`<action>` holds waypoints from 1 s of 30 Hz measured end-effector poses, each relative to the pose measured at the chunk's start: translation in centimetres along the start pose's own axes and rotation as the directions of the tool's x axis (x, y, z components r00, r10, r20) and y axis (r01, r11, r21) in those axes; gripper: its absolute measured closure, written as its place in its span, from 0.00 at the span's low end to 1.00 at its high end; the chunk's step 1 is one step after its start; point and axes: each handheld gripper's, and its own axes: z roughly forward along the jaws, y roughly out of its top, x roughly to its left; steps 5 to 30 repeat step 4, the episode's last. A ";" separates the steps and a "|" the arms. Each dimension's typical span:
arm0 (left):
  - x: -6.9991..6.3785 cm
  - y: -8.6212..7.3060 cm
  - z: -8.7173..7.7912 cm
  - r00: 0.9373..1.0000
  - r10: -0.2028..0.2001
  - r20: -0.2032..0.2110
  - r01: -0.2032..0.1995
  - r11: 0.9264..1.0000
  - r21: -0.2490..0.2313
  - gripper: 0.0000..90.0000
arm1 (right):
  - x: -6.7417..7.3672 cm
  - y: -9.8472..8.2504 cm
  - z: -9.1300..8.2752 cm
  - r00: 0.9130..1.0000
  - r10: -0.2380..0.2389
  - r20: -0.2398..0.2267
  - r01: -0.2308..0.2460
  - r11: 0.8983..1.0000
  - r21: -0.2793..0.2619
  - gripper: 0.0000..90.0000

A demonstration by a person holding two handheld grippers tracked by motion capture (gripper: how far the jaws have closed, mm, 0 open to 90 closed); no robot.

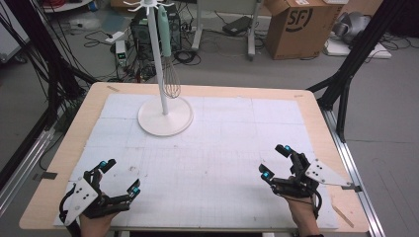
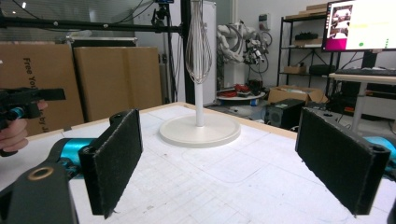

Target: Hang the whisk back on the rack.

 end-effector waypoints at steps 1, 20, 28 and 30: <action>0.0 0.0 0.0 1.000 0.000 -0.002 0.000 1.000 0.001 0.08 | 0.0 0.0 0.0 1.000 0.001 -0.001 -0.001 1.000 -0.001 0.15; 0.0 0.0 0.1 1.000 -0.003 -0.003 0.003 1.000 0.002 0.08 | 0.0 -0.1 0.1 1.000 0.010 -0.002 -0.010 1.000 0.003 0.16; 0.0 0.0 0.1 1.000 -0.003 -0.003 0.003 1.000 0.002 0.08 | 0.0 -0.1 0.1 1.000 0.010 -0.002 -0.010 1.000 0.003 0.16; 0.0 0.0 0.1 1.000 -0.003 -0.003 0.003 1.000 0.002 0.08 | 0.0 -0.1 0.1 1.000 0.010 -0.002 -0.010 1.000 0.003 0.16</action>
